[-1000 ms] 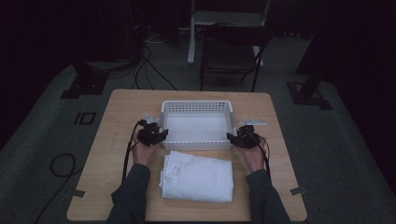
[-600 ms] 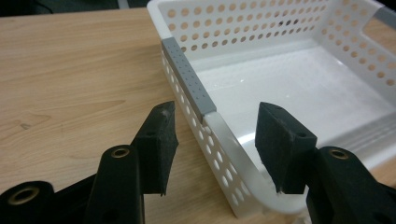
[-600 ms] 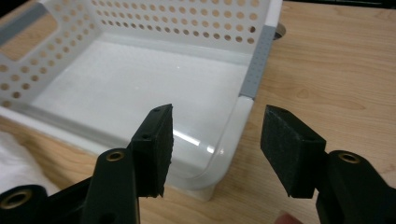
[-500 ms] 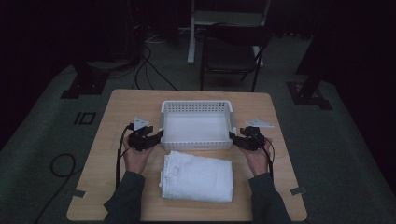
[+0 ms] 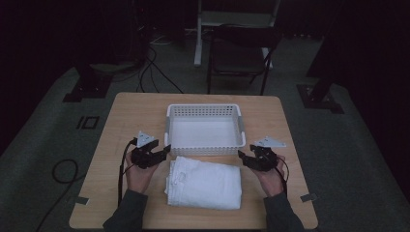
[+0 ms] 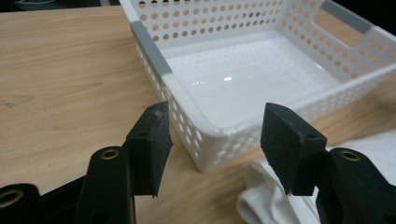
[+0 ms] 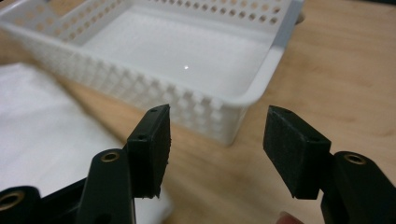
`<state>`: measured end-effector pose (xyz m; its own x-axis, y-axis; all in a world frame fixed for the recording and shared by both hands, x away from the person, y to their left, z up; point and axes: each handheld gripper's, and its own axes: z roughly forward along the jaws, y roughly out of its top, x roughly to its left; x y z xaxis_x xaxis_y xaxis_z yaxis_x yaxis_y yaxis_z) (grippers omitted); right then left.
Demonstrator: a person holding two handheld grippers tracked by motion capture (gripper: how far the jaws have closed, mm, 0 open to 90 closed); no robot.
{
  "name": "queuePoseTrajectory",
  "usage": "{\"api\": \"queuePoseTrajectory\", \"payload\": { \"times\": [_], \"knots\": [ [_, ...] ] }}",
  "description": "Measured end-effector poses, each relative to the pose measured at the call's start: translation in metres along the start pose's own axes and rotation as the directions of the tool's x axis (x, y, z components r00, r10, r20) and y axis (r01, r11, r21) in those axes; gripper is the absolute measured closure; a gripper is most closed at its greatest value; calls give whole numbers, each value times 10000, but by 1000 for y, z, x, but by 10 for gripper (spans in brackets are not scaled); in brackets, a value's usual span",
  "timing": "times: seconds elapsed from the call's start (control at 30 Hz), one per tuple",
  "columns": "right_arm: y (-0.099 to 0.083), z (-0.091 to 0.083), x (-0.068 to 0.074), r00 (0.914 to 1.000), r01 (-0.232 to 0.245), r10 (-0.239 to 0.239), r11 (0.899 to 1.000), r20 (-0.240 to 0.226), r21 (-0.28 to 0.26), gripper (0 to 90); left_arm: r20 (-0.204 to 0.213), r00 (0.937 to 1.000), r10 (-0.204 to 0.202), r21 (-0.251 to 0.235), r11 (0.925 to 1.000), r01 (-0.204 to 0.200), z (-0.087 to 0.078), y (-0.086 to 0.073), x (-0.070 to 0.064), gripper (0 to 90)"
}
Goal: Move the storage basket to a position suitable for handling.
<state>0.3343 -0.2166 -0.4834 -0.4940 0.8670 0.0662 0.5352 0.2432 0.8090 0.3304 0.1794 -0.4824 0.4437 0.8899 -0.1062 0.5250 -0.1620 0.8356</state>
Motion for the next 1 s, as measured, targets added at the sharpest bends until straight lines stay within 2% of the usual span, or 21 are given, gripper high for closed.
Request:
{"api": "queuePoseTrajectory", "payload": {
  "times": [0.07,0.13,0.2,0.23,0.37,0.43,0.53,0.7,0.73,0.77,0.8,0.9,1.0],
  "knots": [
    [-6,-1,2,9999,-56,57,9999,-163,83,417,49,10000,71,14,10000,-71,-1,-3,-3,422],
    [-12,-2,6,9994,75,-68,9998,-329,204,424,280,9986,449,201,9988,-455,-2,-13,-13,421],
    [-13,-2,8,9992,161,-152,9996,-379,242,424,366,9980,521,309,9981,-533,-1,-16,-16,422],
    [-17,-1,14,9982,339,-321,9988,-503,343,424,438,9974,577,460,9972,-597,-1,-22,-20,421],
    [-22,-3,22,9957,586,-555,9975,-739,400,424,587,9965,592,508,9968,-622,-4,-27,-26,419],
    [-27,-6,30,9926,882,-847,9954,-867,372,421,716,9949,707,543,9957,-747,-9,-31,-29,416],
    [-33,-8,34,9908,1010,-966,9940,-947,428,420,847,9942,664,541,9960,-711,-12,-34,-32,414],
    [-47,-14,37,9888,899,-809,9937,-1257,675,419,980,9928,688,726,9945,-761,-19,-45,-37,410],
    [-53,-15,40,9860,950,-831,9925,-1449,775,416,1067,9917,716,828,9933,-806,-21,-51,-38,410],
    [-53,-15,40,9860,950,-831,9925,-1449,775,416,1067,9917,716,828,9933,-806,-21,-51,-38,411],
    [-60,-15,46,9816,1086,-911,9892,-1677,985,416,1158,9906,731,983,9915,-847,-21,-58,-39,410],
    [-67,-9,52,9789,1429,-1213,9815,-1642,1273,418,1321,9895,592,1124,9909,-743,-18,-68,-39,418],
    [-66,-6,51,9792,1385,-1160,9817,-1664,1307,421,1411,9892,403,1147,9918,-568,-17,-69,-38,426]
  ]
}}
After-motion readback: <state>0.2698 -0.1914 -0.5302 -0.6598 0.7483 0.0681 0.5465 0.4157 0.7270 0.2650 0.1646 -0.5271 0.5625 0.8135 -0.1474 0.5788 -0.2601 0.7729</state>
